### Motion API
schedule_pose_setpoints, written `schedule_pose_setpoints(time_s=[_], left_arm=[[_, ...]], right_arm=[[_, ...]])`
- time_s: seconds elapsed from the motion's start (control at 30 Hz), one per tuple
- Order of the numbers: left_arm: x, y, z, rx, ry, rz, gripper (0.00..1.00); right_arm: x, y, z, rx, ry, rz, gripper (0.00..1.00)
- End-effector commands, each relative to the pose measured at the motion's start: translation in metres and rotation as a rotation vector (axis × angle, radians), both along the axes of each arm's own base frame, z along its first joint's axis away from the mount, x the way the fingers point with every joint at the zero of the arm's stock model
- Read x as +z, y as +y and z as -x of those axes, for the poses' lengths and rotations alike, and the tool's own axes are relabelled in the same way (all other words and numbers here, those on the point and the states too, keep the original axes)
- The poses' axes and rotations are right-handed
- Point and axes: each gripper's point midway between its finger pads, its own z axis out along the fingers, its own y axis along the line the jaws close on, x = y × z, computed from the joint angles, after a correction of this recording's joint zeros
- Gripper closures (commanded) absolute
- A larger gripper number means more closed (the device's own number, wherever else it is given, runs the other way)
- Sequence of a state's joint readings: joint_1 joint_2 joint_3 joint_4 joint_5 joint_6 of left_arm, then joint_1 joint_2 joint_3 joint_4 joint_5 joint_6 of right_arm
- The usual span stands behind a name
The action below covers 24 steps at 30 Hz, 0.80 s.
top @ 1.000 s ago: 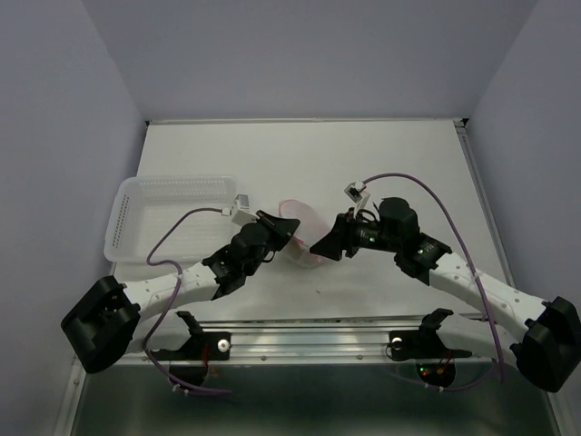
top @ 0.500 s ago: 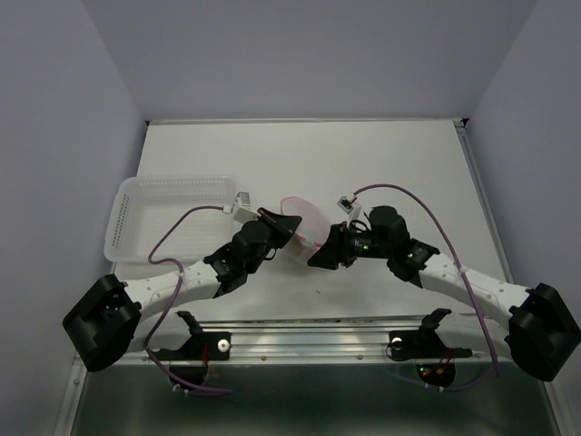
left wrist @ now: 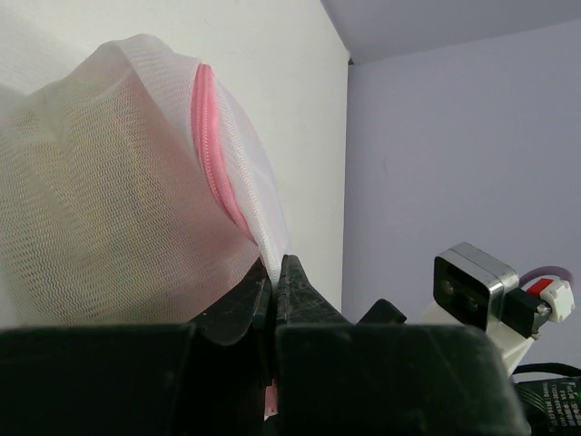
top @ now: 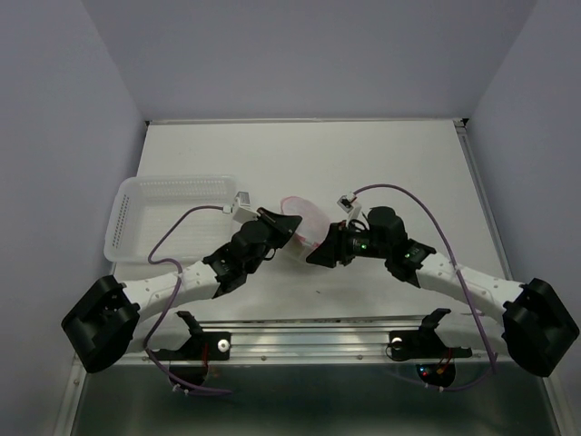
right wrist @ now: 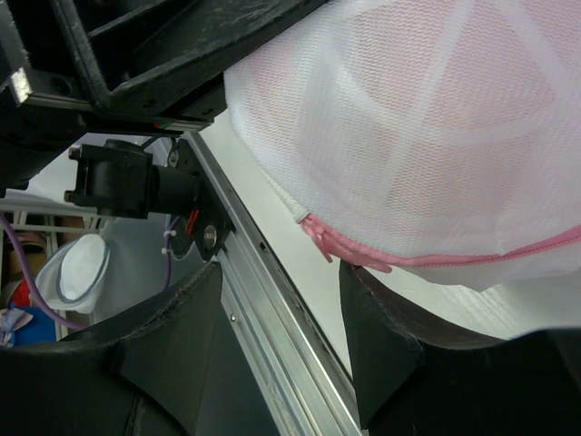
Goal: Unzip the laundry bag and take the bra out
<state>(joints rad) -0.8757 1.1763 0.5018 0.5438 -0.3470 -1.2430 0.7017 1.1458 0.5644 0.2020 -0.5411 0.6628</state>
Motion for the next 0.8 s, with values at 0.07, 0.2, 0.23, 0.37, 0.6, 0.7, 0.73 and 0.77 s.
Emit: schedule_pose_setpoints(time_s=[0.07, 0.2, 0.23, 0.37, 0.6, 0.7, 0.73, 0.77], left_arm=[[0.045, -0.001, -0.003, 0.012, -0.085, 0.103, 1.0], [0.046, -0.003, -0.001, 0.003, -0.086, 0.105, 1.0], [0.045, -0.003, -0.001, 0.003, -0.084, 0.103, 1.0], [0.042, -0.003, -0.001, 0.004, -0.078, 0.101, 1.0], [0.037, -0.004, -0.001, -0.001, -0.068, 0.098, 1.0], [0.037, -0.003, 0.0, 0.0, -0.07, 0.097, 1.0], [0.036, -0.002, 0.0, 0.002, -0.069, 0.092, 1.0], [0.037, -0.001, 0.0, 0.002, -0.072, 0.095, 1.0]], right_arm=[[0.012, 0.008, -0.012, -0.024, -0.064, -0.043, 0.4], [0.01, 0.008, -0.014, -0.034, -0.069, -0.043, 0.4], [0.011, 0.008, -0.014, -0.035, -0.07, -0.047, 0.4], [0.016, 0.01, -0.015, -0.032, -0.083, -0.061, 0.47], [0.021, 0.012, -0.019, -0.037, -0.092, -0.07, 0.61], [0.02, 0.01, -0.021, -0.052, -0.101, -0.064, 0.74], [0.02, 0.009, -0.021, -0.057, -0.105, -0.063, 0.77], [0.018, 0.008, -0.021, -0.064, -0.105, -0.058, 0.85]])
